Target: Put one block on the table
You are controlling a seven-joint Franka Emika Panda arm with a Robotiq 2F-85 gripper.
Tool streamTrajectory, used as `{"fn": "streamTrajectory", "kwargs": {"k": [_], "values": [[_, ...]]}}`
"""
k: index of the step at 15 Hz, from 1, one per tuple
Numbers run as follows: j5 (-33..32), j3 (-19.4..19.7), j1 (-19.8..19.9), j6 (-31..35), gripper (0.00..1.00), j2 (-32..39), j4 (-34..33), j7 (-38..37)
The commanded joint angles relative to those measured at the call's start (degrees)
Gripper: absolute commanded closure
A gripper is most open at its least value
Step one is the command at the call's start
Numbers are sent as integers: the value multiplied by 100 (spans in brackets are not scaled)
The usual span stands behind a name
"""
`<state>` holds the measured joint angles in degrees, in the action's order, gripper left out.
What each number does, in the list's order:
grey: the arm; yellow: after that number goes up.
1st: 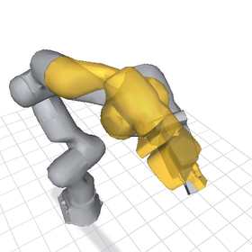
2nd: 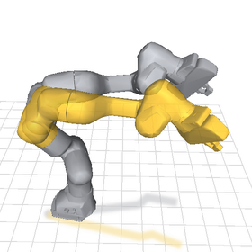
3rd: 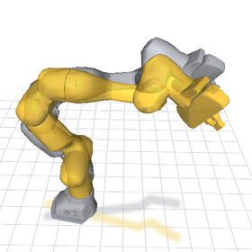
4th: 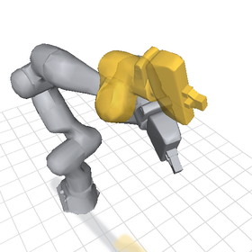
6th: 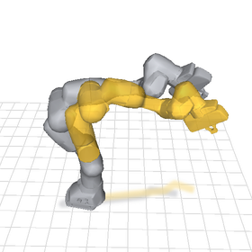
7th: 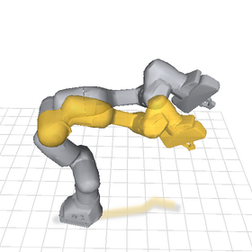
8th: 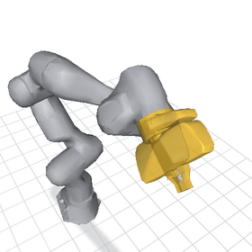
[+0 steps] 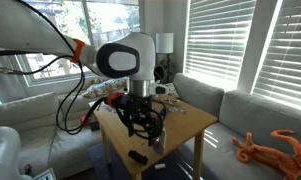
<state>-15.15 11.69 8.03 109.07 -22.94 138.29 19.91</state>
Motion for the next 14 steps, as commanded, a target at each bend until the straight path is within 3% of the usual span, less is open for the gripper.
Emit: {"fn": "streamTrajectory", "kwargs": {"k": [1, 5, 9, 14], "values": [[1, 1, -4, -9, 0, 1, -7, -1], [98, -281, -221, -369, 0, -617, -33, 43], [302, -618, -797, -821, 0, -1367, -416, 397], [382, -684, -1367, -526, 0, -1873, -1343, 557]]}}
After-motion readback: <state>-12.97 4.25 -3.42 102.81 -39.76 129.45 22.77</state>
